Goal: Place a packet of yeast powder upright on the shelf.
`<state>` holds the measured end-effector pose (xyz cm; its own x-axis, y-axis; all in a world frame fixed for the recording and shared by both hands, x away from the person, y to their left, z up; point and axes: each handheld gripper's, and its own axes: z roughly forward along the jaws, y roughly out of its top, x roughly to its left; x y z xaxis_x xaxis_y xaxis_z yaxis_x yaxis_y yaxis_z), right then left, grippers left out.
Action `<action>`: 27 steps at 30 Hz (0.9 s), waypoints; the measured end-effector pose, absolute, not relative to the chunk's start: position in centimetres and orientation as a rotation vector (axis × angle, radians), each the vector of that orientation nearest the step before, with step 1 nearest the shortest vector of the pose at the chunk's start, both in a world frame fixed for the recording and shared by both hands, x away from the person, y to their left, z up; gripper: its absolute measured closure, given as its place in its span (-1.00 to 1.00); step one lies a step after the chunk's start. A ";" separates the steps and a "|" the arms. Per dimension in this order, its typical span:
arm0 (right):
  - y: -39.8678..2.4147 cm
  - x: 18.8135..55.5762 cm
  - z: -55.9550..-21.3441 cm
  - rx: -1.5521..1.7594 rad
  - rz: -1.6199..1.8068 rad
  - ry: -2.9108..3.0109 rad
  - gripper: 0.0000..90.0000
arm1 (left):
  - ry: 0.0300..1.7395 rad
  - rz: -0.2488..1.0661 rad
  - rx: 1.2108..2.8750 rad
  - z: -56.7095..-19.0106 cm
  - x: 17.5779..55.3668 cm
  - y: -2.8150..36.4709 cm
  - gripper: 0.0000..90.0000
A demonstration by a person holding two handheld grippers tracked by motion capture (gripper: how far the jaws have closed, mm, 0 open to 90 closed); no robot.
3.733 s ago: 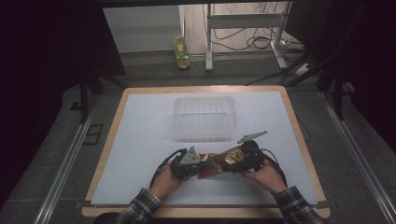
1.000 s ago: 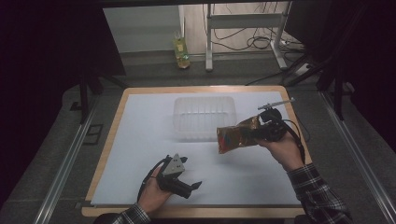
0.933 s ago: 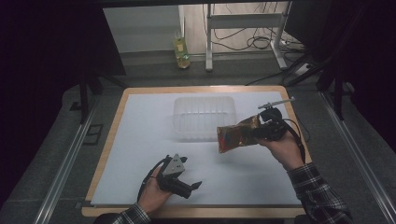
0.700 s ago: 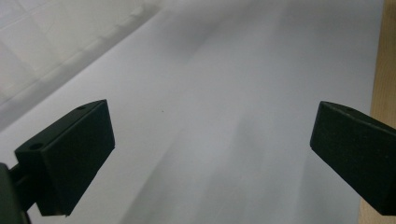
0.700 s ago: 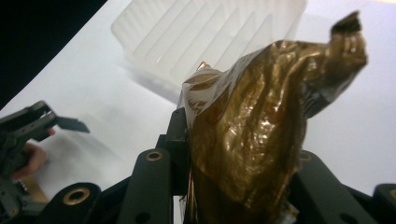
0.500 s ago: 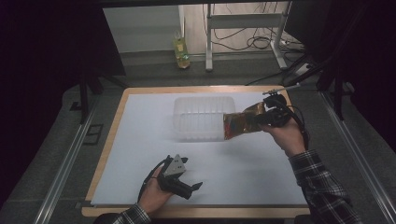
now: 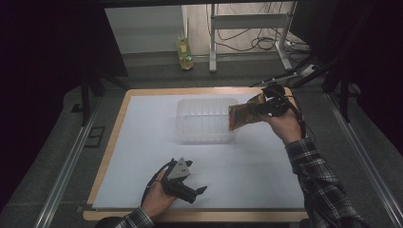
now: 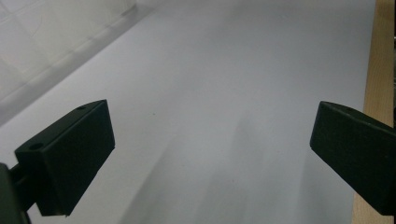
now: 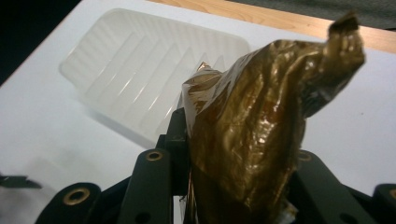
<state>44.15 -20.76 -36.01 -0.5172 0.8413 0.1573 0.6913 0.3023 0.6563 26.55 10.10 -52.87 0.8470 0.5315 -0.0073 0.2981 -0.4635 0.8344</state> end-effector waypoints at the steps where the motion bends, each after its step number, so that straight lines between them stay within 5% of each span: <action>1: -20.6 44.4 -36.1 1.411 1.007 2.350 0.47 | 0.604 0.316 2.086 -52.9 26.5 10.1 -1.00; 27: -17.4 48.1 -38.7 1.452 0.928 2.359 0.44 | 0.592 0.304 2.096 -52.9 26.5 9.9 -1.00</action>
<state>48.12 -17.45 -38.74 -0.4879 0.8623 0.1357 0.7235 0.3125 0.6155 26.49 9.90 -52.94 0.8543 0.5196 -0.0086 0.2958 -0.4725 0.8302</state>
